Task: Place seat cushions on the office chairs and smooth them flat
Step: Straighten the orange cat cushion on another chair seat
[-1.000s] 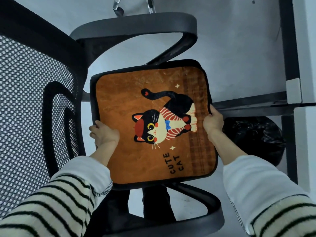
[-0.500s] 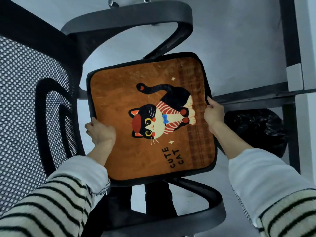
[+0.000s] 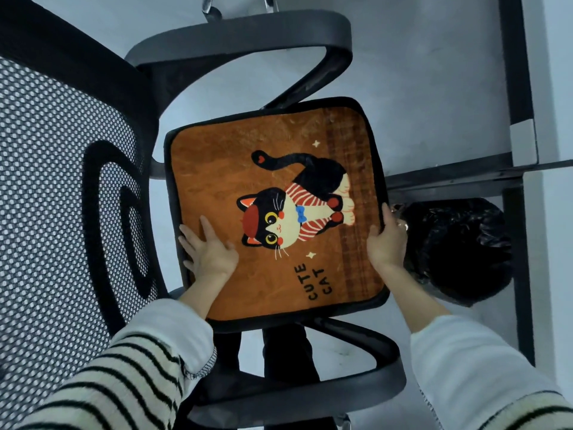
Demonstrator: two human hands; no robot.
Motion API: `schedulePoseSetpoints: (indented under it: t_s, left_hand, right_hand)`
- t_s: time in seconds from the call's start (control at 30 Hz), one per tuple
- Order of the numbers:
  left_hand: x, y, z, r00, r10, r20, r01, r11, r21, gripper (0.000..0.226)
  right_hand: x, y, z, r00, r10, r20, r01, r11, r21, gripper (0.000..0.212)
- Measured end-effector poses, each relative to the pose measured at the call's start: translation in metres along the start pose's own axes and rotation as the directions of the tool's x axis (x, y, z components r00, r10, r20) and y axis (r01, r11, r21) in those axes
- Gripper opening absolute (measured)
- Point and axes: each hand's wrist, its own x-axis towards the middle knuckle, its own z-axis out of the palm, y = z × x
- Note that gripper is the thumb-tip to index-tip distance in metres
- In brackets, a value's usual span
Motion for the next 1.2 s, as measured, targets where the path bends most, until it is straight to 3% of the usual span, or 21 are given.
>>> schedulePoseSetpoints:
  t_s: [0.2, 0.4, 0.53, 0.67, 0.8, 1.0, 1.2]
  left_hand:
    - [-0.034, -0.010, 0.024, 0.998, -0.037, 0.043, 0.043, 0.991, -0.126, 0.082]
    - [-0.043, -0.021, 0.039, 0.998, -0.012, 0.064, 0.016, 0.998, -0.055, 0.094]
    - [-0.040, -0.022, 0.037, 0.998, 0.002, 0.069, 0.000, 0.999, -0.034, 0.097]
    - [-0.048, -0.025, 0.039, 0.997, 0.053, 0.063, -0.053, 0.999, -0.001, 0.101]
    - [-0.068, -0.033, 0.054, 0.988, 0.090, 0.122, -0.097, 0.994, 0.055, 0.109]
    - [-0.068, -0.037, 0.064, 0.976, 0.098, 0.194, -0.124, 0.984, 0.127, 0.123]
    - [-0.064, -0.038, 0.066, 0.984, 0.092, 0.155, -0.110, 0.988, 0.112, 0.124]
  right_hand:
    - [-0.026, 0.029, 0.006, 1.000, 0.026, -0.004, -0.026, 0.996, -0.083, 0.058]
    - [-0.028, 0.037, 0.002, 0.999, -0.028, 0.047, 0.032, 0.996, -0.086, 0.058]
    - [-0.037, 0.047, 0.003, 0.987, -0.112, 0.116, 0.132, 0.973, -0.189, 0.065]
    - [-0.056, 0.053, 0.008, 0.962, -0.017, 0.273, 0.143, 0.883, -0.447, 0.083]
    - [-0.075, 0.046, 0.022, 0.942, 0.152, 0.297, 0.038, 0.835, -0.549, 0.101]
    - [-0.075, 0.034, 0.037, 0.921, 0.242, 0.306, -0.041, 0.840, -0.540, 0.114]
    - [-0.077, 0.039, 0.041, 0.933, 0.212, 0.291, -0.067, 0.897, -0.437, 0.113]
